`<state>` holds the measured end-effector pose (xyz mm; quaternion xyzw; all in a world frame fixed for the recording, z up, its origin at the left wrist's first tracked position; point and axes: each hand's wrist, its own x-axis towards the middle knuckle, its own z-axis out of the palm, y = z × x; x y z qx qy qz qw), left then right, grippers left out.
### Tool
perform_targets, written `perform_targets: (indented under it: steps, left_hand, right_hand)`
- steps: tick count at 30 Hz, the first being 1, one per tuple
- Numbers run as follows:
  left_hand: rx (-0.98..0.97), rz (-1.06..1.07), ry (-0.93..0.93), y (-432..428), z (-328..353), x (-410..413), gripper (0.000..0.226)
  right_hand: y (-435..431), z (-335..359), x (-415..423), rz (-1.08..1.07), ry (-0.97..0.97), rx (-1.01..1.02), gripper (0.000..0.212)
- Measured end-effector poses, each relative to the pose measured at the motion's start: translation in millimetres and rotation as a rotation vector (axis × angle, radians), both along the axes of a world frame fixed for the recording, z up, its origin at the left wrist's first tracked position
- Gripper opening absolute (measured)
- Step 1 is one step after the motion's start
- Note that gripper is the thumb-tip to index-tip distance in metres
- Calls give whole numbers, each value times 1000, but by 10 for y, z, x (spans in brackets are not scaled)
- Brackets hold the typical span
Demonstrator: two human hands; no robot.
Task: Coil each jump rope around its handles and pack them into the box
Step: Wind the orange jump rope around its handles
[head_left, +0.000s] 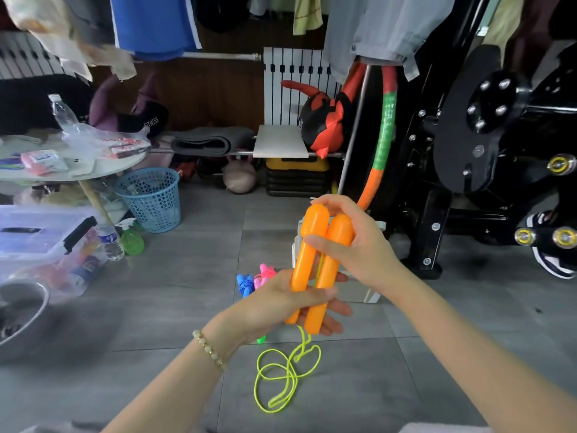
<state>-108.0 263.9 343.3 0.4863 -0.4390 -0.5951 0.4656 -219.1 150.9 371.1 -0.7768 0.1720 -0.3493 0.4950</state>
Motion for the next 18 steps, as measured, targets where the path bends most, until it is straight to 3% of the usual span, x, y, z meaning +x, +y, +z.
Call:
perform_targets:
  steps: [5, 9, 14, 18]
  left_hand:
    - [-40, 139, -76, 59, -80, 7, 21]
    - [-65, 250, -80, 99, -109, 10, 27]
    - [-59, 236, -117, 88, -65, 18, 34]
    - [-28, 244, -98, 30, -103, 27, 26]
  right_hand:
    - [66, -40, 4, -57, -1, -112, 46]
    - [93, -16, 17, -66, -47, -85, 44]
    - [98, -27, 20, -88, -55, -58, 43]
    - [25, -100, 38, -97, -17, -13, 52]
